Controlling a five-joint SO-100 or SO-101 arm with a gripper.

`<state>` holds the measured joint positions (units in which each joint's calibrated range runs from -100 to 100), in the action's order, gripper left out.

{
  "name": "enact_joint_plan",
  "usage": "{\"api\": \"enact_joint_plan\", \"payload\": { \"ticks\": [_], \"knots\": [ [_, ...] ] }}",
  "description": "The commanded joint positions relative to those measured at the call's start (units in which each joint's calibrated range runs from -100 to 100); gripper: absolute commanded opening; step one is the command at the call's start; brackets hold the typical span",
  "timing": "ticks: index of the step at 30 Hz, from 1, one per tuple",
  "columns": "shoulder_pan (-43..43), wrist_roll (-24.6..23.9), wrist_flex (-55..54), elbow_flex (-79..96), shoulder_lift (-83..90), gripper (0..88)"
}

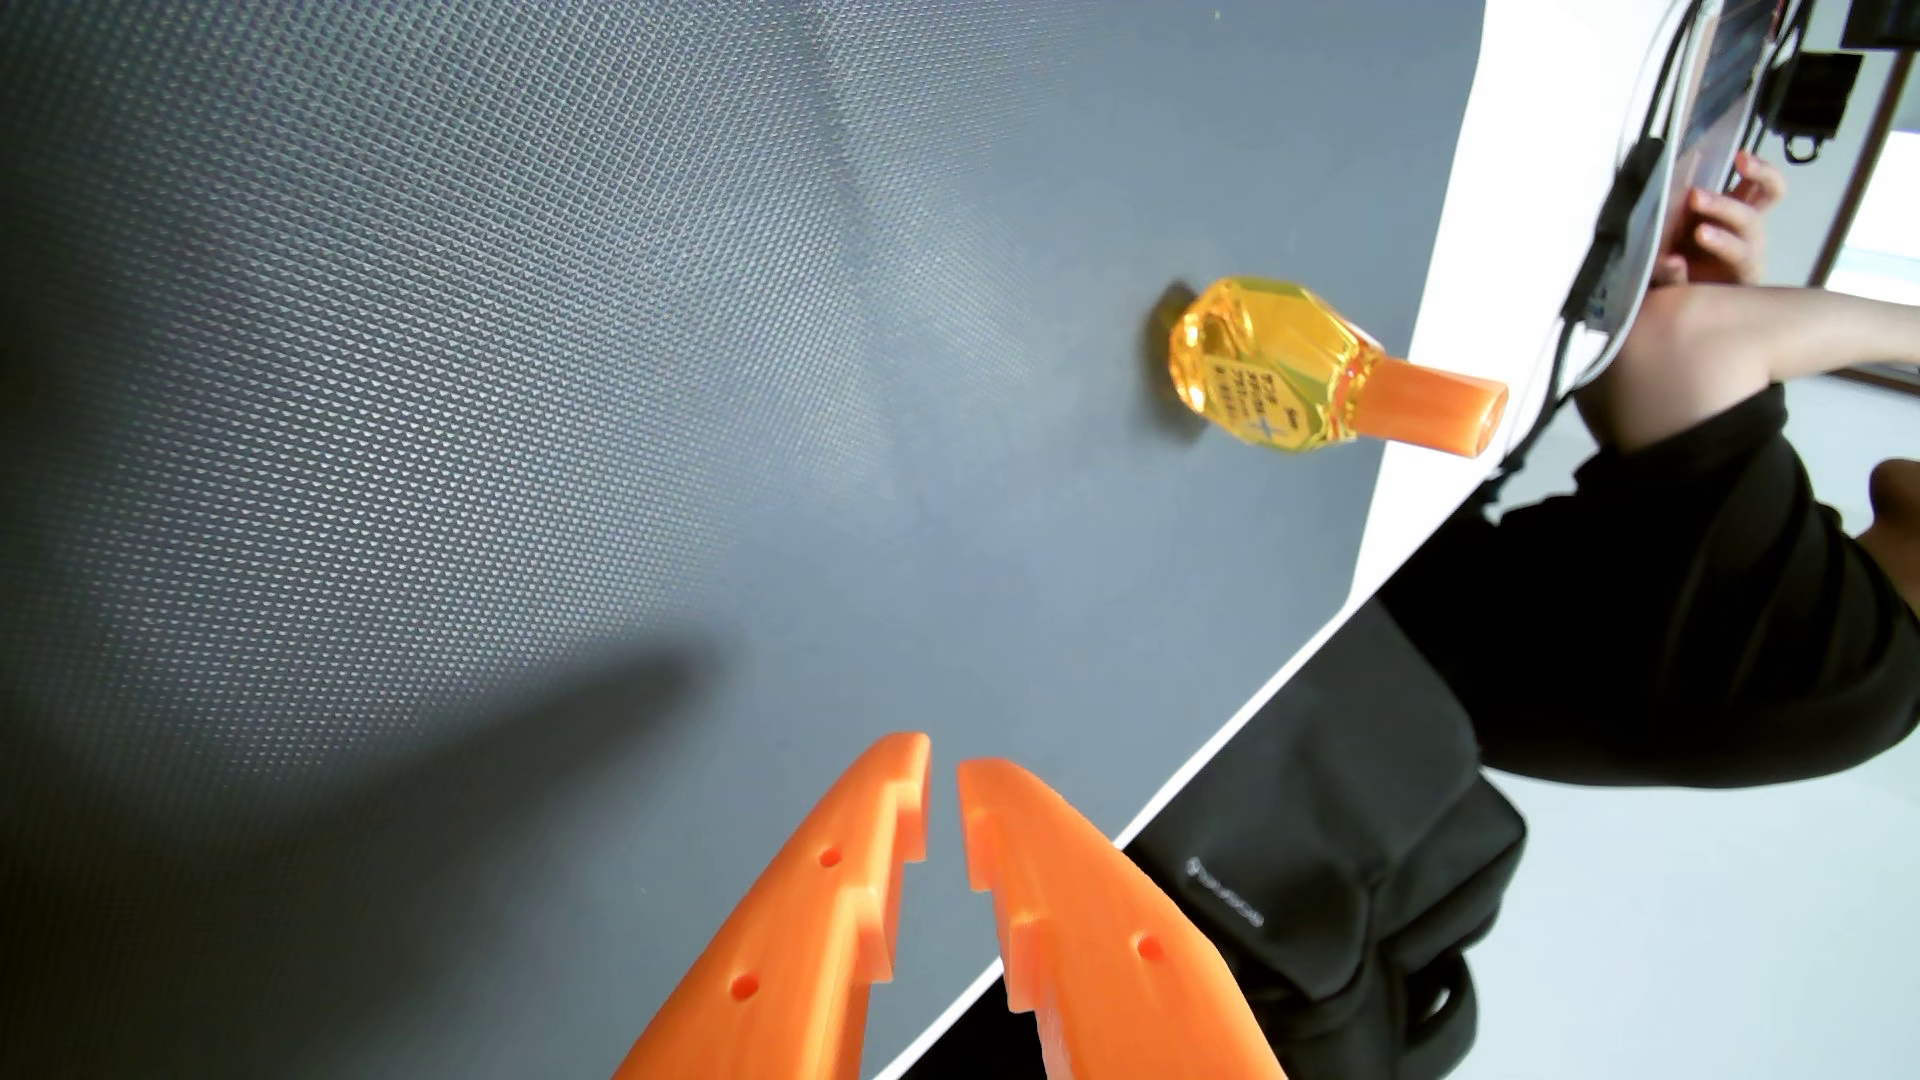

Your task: Grab the eyedrops

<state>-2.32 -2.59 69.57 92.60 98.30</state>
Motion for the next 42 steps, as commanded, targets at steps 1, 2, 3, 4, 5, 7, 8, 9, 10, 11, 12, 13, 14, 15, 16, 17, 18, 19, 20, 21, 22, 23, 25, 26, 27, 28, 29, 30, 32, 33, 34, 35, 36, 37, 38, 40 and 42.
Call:
{"api": "enact_joint_plan", "payload": {
  "ticks": [1, 2, 3, 4, 5, 7, 8, 9, 10, 11, 12, 13, 14, 15, 16, 17, 18, 19, 20, 21, 22, 23, 25, 26, 27, 28, 29, 30, 32, 33, 34, 35, 36, 37, 38, 40, 42],
  "knots": [
    [-0.17, 0.16, -0.04, -0.70, 0.25, 1.1],
    [-0.17, 0.16, -0.04, -0.70, 0.25, 1.1],
    [-0.17, 0.16, -0.04, -0.70, 0.25, 1.1],
    [-0.17, 0.16, -0.04, -0.70, 0.25, 1.1],
    [-0.17, 0.16, -0.04, -0.70, 0.25, 1.1],
    [-0.17, 0.16, -0.04, -0.70, 0.25, 1.1],
    [-0.17, 0.16, -0.04, -0.70, 0.25, 1.1],
    [-0.17, 0.16, -0.04, -0.70, 0.25, 1.1],
    [-0.17, 0.16, -0.04, -0.70, 0.25, 1.1],
    [-0.17, 0.16, -0.04, -0.70, 0.25, 1.1],
    [-0.01, 0.05, -0.04, -0.70, 0.25, 1.1],
    [0.16, -0.05, -0.21, -0.70, 0.25, 1.1],
    [0.24, 0.16, -0.30, -0.70, 0.25, 1.1],
    [0.24, 0.21, -0.38, -0.70, 0.25, 1.1],
    [0.33, 0.21, -0.47, -0.61, 0.25, 1.1],
    [0.33, 0.26, -0.47, -0.61, 0.25, 1.1],
    [0.33, 0.26, -0.56, -0.61, 0.25, 1.1],
    [0.33, 0.26, -0.56, -0.61, 0.25, 1.1],
    [0.33, 0.26, -0.56, -0.61, 0.25, 1.1],
    [0.33, 0.05, -1.33, -0.43, 0.25, 1.1],
    [-0.01, -0.11, -2.03, -0.25, 0.25, 1.1],
    [-0.25, -0.21, -2.55, -0.25, 0.25, 1.0],
    [-0.50, -1.00, -3.32, -1.78, 0.25, 1.0],
    [-0.92, -1.68, -3.24, -3.49, -0.60, 1.0],
    [-1.09, -1.83, -2.72, -4.84, -0.68, 1.0],
    [-1.17, -1.31, -1.68, -6.28, -1.02, 1.0],
    [-1.25, -0.52, -1.33, -7.36, -1.36, 1.0],
    [-1.17, 0.52, -1.25, -8.26, -1.87, 1.0],
    [-0.67, 2.41, -1.25, -10.07, -3.57, 1.0],
    [-0.67, 3.35, -1.25, -11.24, -4.76, 1.0],
    [-0.59, 4.24, -1.33, -12.23, -5.95, 1.0],
    [-0.59, 5.18, -1.59, -13.13, -7.22, 1.0],
    [-0.59, 6.28, -2.03, -14.48, -8.84, 1.0],
    [-0.59, 7.38, -2.11, -16.01, -10.79, 1.0],
    [-0.59, 8.22, -2.11, -17.63, -12.57, 1.0],
    [-0.59, 10.21, -1.94, -21.59, -17.75, 1.0],
    [-0.59, 11.72, -1.94, -25.55, -23.19, 1.1]
  ]
}}
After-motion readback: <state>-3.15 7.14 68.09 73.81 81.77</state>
